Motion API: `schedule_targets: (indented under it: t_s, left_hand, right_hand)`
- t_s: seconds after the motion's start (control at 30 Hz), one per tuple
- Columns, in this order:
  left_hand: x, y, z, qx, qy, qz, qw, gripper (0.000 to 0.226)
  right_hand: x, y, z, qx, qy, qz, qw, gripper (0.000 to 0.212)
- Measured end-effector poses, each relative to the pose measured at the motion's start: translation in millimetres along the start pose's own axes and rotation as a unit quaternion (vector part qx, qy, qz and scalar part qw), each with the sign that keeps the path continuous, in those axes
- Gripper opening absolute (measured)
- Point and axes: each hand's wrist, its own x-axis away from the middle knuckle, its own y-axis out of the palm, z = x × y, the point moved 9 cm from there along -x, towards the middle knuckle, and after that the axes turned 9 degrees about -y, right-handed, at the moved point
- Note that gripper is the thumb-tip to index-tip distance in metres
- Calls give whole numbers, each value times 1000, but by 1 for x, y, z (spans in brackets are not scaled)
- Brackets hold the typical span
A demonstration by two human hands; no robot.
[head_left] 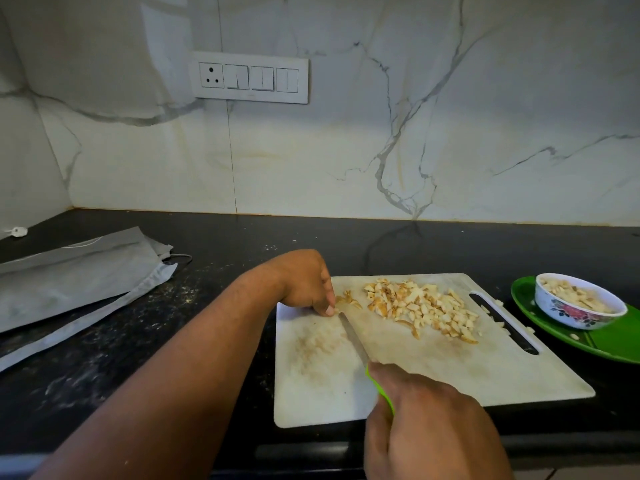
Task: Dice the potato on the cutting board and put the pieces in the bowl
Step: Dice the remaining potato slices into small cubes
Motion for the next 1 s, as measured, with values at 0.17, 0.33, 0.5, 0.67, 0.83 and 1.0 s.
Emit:
schedule_targets:
  t_s: [0.17, 0.33, 0.5, 0.67, 0.83, 1.0]
  left_hand:
    - [7, -1, -1, -9, 17, -13, 1000, 12]
    - [13, -8, -2, 0, -21, 20, 1000, 50]
    - [11, -6, -2, 24, -43, 15, 999, 65]
    - [10, -3, 3, 25, 11, 17, 999, 51]
    - [14, -3, 4, 127, 55, -16, 990, 38]
    - [-1, -30, -39, 296, -18, 167, 940, 7]
  right_hand:
    - [-7, -8, -2, -6, 2, 16, 1000, 47]
    - [-17, 3, -8, -14, 0, 18, 1000, 47]
    - [-6, 7, -5, -19, 1, 1, 1000, 48]
    - [10, -11, 8, -26, 21, 23, 999, 46]
    - [3, -25, 13, -44, 13, 65, 997, 44]
    - [-39, -4, -13, -65, -33, 78, 994, 38]
